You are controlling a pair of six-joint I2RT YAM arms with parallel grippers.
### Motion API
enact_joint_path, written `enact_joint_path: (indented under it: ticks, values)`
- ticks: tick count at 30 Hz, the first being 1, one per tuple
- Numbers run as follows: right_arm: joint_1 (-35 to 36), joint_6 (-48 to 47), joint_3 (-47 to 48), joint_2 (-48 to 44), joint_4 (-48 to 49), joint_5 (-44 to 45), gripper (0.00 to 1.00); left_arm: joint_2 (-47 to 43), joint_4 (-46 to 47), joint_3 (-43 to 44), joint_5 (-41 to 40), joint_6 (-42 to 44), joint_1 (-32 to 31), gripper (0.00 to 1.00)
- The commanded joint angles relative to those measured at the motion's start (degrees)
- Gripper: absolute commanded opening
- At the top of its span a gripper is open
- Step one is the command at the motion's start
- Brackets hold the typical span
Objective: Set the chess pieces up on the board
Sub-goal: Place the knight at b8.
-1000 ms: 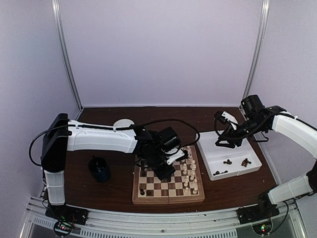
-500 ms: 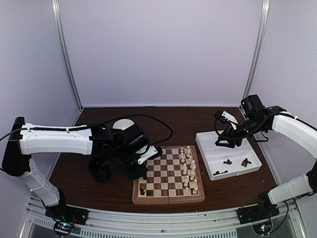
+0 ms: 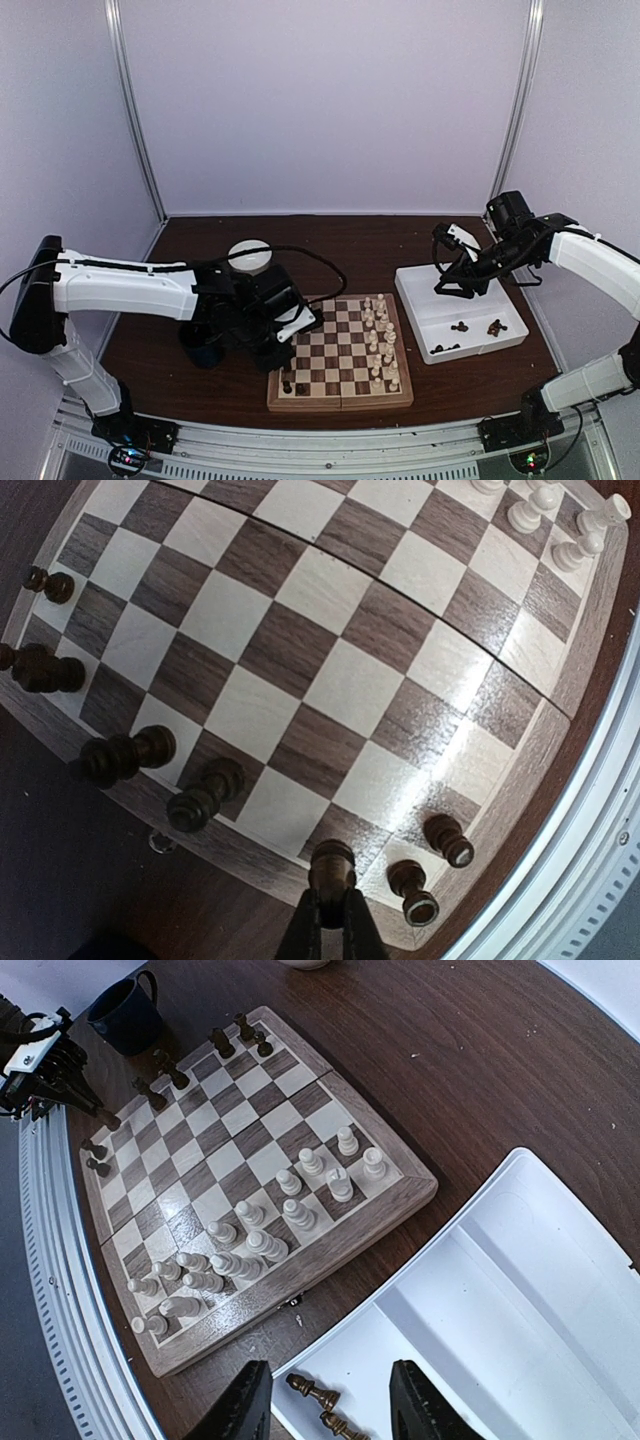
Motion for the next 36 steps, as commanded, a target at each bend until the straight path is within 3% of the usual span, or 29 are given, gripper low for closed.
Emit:
enact_joint_path:
  ticks: [1,23,36]
  values:
    - [-0.56,-0.11,-0.73,0.28,0.02,-0.72,0.44,1.31,2.5,-0.05,2.82,-0.51,0.21,0.0]
    - [-0.57,-0.3,-0.64,0.46,-0.17,-0.82,0.44,3.03,2.72,-1.28,3.91,-0.47,0.18,0.0]
    - [-0.67,-0.38,-0.34,0.24,-0.69,-1.1,0.44,-0.17,2.2,-0.92,3.06,-0.13,0.18,0.26]
